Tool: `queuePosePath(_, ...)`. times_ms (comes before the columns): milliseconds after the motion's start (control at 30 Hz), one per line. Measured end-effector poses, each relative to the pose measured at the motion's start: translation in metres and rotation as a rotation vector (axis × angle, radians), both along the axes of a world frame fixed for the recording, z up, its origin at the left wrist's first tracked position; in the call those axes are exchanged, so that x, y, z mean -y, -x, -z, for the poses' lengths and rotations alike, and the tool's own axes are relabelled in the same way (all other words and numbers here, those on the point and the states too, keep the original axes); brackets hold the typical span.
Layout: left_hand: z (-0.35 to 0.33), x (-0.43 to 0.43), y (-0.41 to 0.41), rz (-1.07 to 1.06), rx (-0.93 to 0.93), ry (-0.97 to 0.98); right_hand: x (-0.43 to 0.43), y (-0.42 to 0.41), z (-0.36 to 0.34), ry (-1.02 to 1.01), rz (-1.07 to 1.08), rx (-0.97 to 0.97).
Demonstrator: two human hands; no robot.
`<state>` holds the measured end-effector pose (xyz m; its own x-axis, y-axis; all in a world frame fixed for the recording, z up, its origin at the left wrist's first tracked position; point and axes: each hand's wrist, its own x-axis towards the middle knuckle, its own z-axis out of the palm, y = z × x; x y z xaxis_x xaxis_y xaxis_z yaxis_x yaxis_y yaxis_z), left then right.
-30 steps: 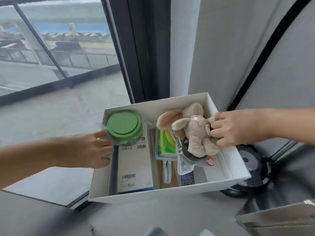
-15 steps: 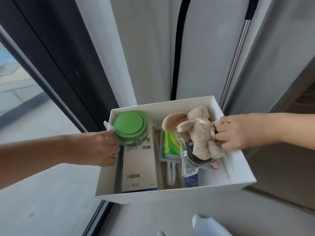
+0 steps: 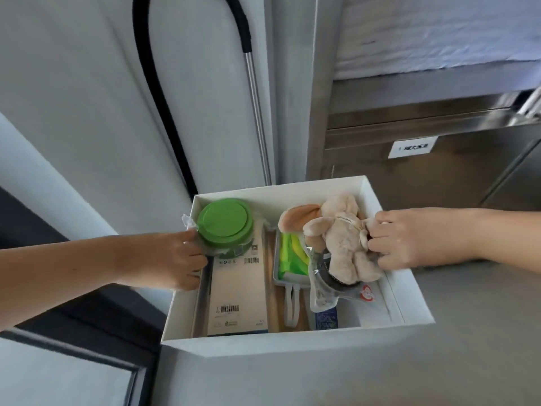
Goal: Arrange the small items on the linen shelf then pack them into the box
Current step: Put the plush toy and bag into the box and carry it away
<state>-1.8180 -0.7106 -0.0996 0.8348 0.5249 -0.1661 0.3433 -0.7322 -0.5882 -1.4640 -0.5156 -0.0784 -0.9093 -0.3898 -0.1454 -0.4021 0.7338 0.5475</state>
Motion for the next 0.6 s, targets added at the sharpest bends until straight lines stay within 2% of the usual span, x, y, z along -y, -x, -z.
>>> queuePosePath(233, -0.008, -0.093, -0.090, 0.187, -0.019, -0.015, -0.015, -0.124, -0.004, -0.017, 0.232, 0.013)
queuePosePath(600, -0.022, -0.207, -0.261, 0.399, -0.049, -0.020, -0.033, -0.314, -0.009, -0.024, 0.483, -0.023)
